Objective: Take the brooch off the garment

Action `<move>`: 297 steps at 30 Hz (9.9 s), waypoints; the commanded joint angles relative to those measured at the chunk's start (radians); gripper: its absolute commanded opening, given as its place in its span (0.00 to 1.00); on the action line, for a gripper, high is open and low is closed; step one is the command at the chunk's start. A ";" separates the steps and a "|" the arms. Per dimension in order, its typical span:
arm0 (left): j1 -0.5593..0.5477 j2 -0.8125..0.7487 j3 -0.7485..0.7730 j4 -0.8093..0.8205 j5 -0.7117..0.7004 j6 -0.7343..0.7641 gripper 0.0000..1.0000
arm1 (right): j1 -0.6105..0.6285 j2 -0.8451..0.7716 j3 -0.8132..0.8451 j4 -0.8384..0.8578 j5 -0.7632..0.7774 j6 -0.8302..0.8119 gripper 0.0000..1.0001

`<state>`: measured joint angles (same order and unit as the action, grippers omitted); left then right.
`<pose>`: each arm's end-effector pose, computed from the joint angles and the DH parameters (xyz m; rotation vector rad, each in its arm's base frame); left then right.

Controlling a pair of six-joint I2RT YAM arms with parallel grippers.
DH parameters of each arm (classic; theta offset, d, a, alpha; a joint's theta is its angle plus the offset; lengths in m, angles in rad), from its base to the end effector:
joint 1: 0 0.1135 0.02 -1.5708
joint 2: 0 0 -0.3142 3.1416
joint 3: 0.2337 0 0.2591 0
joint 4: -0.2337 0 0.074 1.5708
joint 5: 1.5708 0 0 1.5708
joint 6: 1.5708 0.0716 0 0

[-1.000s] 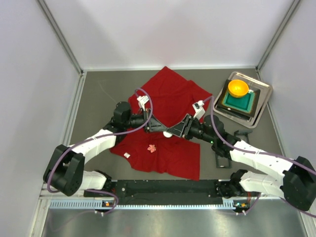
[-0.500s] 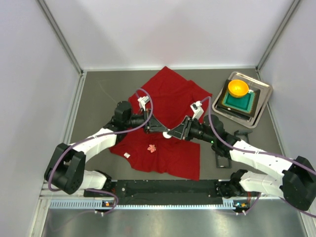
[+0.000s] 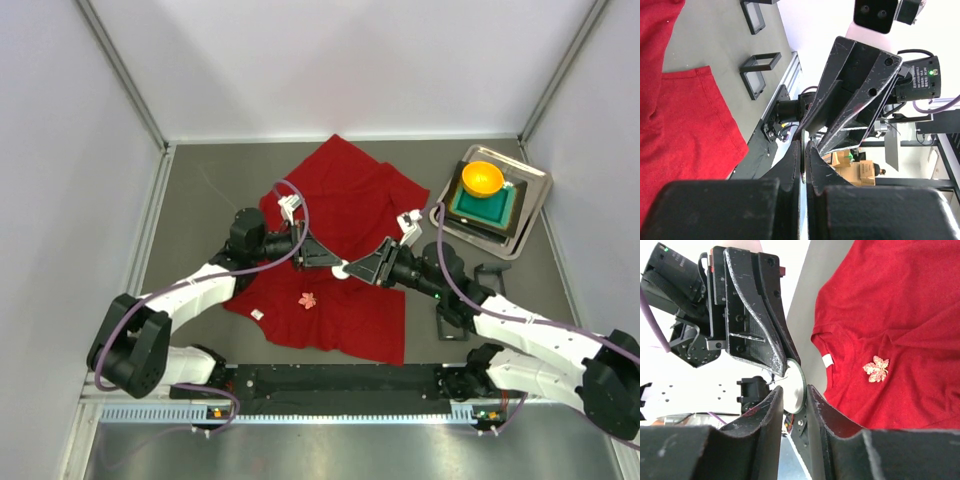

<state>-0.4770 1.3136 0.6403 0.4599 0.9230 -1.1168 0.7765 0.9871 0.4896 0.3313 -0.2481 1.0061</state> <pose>0.2306 -0.1834 0.2823 0.1331 2.1594 -1.8562 0.1578 0.1796 0.2844 0.0193 1.9928 1.4599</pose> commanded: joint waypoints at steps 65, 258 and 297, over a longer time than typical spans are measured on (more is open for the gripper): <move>0.038 -0.082 0.007 0.097 0.232 0.028 0.28 | -0.117 0.116 0.041 0.348 -0.442 -0.104 0.00; -0.417 -0.301 0.225 -0.455 -0.783 1.479 0.00 | 0.023 0.001 0.498 -0.808 0.197 0.480 0.48; -0.600 -0.231 0.237 -0.475 -0.914 1.654 0.00 | 0.024 0.028 0.480 -0.801 0.253 0.670 0.22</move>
<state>-1.0584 1.0657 0.8371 -0.0383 0.0040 0.5022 0.8009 1.0389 0.9504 -0.5220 0.0399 1.6539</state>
